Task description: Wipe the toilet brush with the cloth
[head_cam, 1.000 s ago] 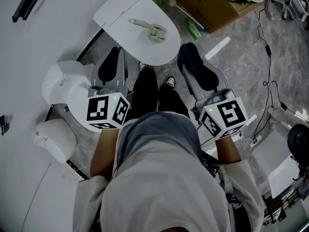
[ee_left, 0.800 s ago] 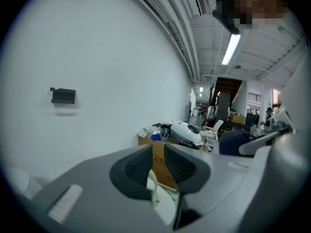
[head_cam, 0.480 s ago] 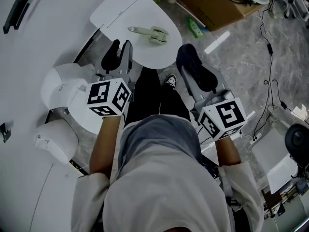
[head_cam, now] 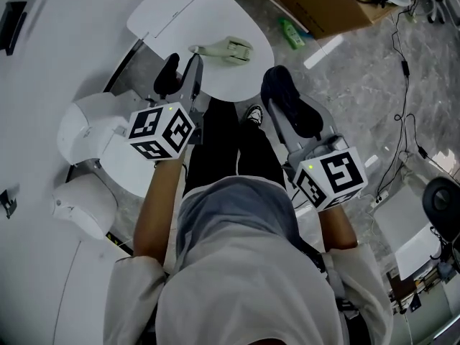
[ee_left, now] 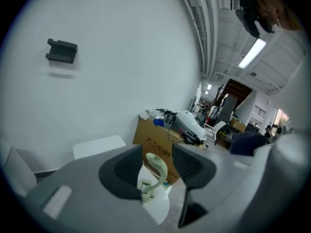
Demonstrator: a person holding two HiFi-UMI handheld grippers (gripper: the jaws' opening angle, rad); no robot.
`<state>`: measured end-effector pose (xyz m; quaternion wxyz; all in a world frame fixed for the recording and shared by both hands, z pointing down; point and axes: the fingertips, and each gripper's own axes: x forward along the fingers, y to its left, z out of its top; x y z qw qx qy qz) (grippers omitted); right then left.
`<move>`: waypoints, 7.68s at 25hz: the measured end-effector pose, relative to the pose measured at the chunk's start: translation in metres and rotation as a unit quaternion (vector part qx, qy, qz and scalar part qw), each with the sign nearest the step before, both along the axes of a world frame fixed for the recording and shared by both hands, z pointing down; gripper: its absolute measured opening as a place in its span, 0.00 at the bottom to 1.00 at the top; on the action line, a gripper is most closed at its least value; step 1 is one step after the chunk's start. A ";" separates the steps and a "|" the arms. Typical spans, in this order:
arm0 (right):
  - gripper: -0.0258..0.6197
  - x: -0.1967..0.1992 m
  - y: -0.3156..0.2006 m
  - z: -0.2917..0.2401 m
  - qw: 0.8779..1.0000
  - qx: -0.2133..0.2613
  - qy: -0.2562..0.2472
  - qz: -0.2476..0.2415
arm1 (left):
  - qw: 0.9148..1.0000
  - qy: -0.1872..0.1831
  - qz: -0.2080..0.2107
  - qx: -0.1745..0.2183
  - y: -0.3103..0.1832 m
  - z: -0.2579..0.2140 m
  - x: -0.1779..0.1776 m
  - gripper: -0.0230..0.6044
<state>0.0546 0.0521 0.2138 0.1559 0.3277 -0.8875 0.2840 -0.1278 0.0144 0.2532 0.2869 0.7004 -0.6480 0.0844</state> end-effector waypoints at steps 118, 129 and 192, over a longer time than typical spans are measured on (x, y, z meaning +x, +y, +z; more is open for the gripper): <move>0.19 -0.083 -0.076 0.270 0.973 -0.209 0.013 0.095 | 0.994 0.101 0.036 0.016 -0.036 0.063 -0.014 0.04; 0.19 -0.083 -0.077 0.311 0.963 -0.248 0.020 0.100 | 0.994 0.103 0.041 0.018 -0.037 0.064 -0.015 0.04; 0.19 -0.123 -0.128 0.357 0.943 -0.219 0.196 -0.155 | 0.990 0.136 0.045 0.019 -0.040 0.070 -0.021 0.04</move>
